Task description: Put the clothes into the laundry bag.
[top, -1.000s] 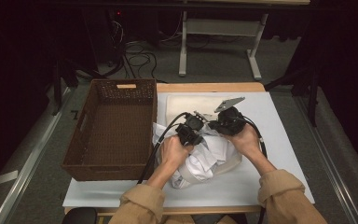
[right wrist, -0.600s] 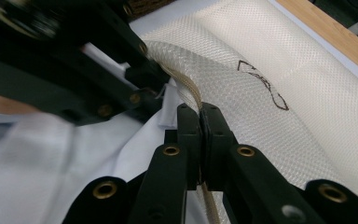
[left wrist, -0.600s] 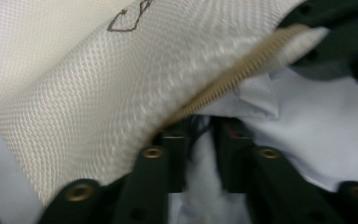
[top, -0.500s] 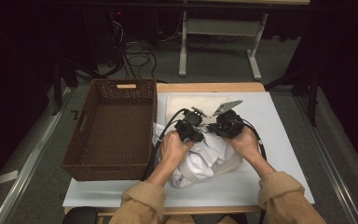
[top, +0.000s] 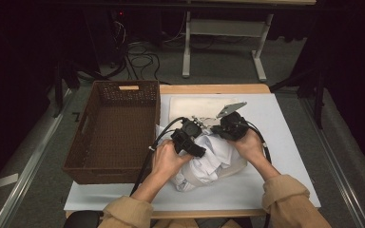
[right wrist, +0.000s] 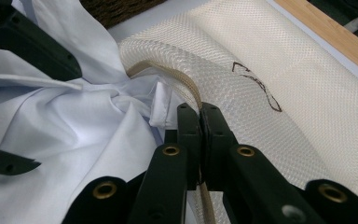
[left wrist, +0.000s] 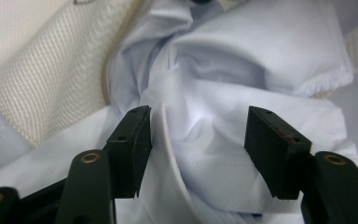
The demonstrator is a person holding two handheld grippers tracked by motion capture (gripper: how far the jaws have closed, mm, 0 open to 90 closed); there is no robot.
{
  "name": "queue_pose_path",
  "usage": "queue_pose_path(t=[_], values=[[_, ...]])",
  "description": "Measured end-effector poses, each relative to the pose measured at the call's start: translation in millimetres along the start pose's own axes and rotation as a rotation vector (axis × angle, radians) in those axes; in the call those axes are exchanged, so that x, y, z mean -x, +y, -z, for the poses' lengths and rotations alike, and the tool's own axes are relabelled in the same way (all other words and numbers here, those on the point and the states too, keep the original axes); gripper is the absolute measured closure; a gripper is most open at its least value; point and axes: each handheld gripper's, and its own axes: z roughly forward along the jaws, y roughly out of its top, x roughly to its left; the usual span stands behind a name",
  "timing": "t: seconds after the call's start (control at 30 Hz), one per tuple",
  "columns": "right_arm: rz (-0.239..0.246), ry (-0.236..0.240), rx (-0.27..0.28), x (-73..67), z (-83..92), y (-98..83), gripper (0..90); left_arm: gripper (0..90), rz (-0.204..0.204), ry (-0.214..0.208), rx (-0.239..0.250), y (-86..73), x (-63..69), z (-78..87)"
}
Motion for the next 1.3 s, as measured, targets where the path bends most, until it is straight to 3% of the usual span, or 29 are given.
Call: queue_pose_path(t=[0.3, 0.4, 0.57, 0.73, 0.8, 0.9, 1.07, 1.2, 1.3], values=[[0.002, 0.0, -0.004, -0.5, -0.7, 0.3, 88.6, 40.5, 0.014, 0.002, -0.046, -9.7, -3.3, -16.7], [0.006, 0.003, -0.005, -0.8, -0.4, 0.8, 88.6, 50.0, 0.015, 0.005, -0.077, -10.7, -4.6, -28.7], [0.011, 0.001, -0.005, -1.9, 0.3, 0.7, 88.6, 75.6, 0.026, -0.011, -0.097, -10.0, -6.2, -39.6], [0.013, -0.001, -0.003, -2.4, 1.2, 1.6, 88.6, 83.6, 0.04, 0.005, -0.068, -6.7, -8.4, -37.4], [0.013, 0.003, 0.0, -3.4, 2.1, 2.2, 88.6, 84.2, 0.067, 0.014, -0.041, -4.0, -11.2, -34.9], [0.03, 0.004, 0.006, -5.8, 4.2, 3.3, 88.6, 84.6, 0.147, -0.003, -0.012, 4.5, -21.5, -31.7], [0.038, 0.003, 0.014, -7.5, 11.2, 5.6, 88.6, 84.7, 0.147, 0.078, -0.001, 20.7, -23.1, -30.4], [0.03, 0.005, 0.009, -7.4, 10.3, 3.7, 88.6, 84.4, 0.178, 0.135, -0.004, 24.0, -22.2, -47.8], [0.039, 0.014, 0.002, -7.6, 4.5, 0.1, 88.6, 83.3, 0.151, 0.164, -0.014, 22.7, -19.9, -53.7]])
